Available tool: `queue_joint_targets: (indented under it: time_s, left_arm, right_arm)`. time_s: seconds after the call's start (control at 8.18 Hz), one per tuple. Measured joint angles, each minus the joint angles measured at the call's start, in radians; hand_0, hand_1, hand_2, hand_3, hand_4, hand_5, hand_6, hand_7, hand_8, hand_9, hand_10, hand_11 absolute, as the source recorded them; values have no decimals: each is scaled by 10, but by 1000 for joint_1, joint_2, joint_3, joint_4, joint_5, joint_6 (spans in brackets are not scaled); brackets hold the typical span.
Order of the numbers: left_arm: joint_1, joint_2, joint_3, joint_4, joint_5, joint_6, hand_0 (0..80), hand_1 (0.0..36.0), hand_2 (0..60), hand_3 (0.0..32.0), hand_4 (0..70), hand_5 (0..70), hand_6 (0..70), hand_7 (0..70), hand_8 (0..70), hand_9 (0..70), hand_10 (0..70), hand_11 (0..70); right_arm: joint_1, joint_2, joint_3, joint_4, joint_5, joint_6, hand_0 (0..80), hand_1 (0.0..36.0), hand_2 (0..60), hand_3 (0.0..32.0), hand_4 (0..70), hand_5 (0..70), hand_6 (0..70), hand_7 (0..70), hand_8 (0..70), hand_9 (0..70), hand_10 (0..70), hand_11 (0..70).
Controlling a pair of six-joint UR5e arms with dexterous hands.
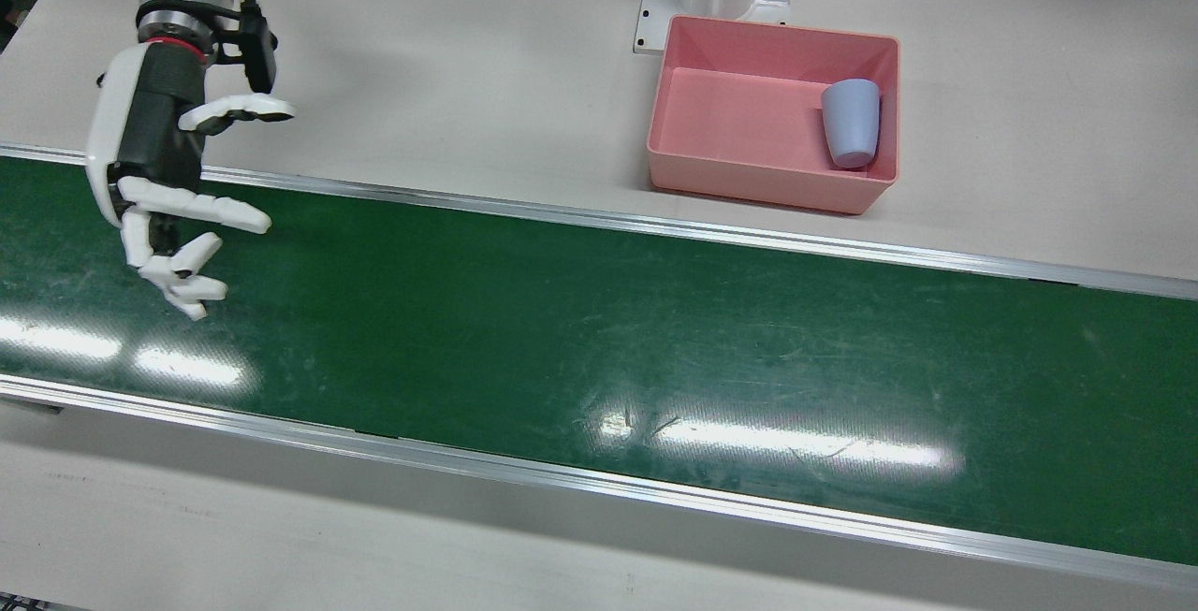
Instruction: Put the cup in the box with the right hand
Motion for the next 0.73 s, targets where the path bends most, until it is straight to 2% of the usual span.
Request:
queue_joint_targets:
  time_s: [0.12, 0.24, 0.49, 0.61, 0.73]
  left_arm:
    - [0, 0, 0, 0, 0, 0, 0, 0, 0, 0, 0, 0, 0, 0, 0, 0, 0, 0]
    - [0, 0, 0, 0, 0, 0, 0, 0, 0, 0, 0, 0, 0, 0, 0, 0, 0, 0]
    - [0, 0, 0, 0, 0, 0, 0, 0, 0, 0, 0, 0, 0, 0, 0, 0, 0, 0]
    - [0, 0, 1, -1, 0, 0, 0, 0, 0, 0, 0, 0, 0, 0, 0, 0, 0, 0]
    - [0, 0, 1, -1, 0, 0, 0, 0, 0, 0, 0, 0, 0, 0, 0, 0, 0, 0]
  right_arm:
    - [118, 4, -73, 16, -72, 59, 386, 24, 154, 0, 513, 20, 170, 700, 171, 369, 135, 193]
    - [230, 6, -152, 55, -150, 101, 388, 26, 152, 0, 518, 20, 174, 700, 176, 380, 135, 193]
    - [427, -11, -307, 176, -296, 148, 363, 22, 152, 0, 443, 21, 181, 700, 188, 401, 135, 193]
    - [508, -33, -350, 221, -345, 162, 287, 4, 127, 0, 385, 20, 178, 700, 195, 408, 141, 200]
    - [550, -45, -368, 241, -367, 176, 233, 0, 110, 0, 298, 23, 170, 700, 203, 412, 142, 203]
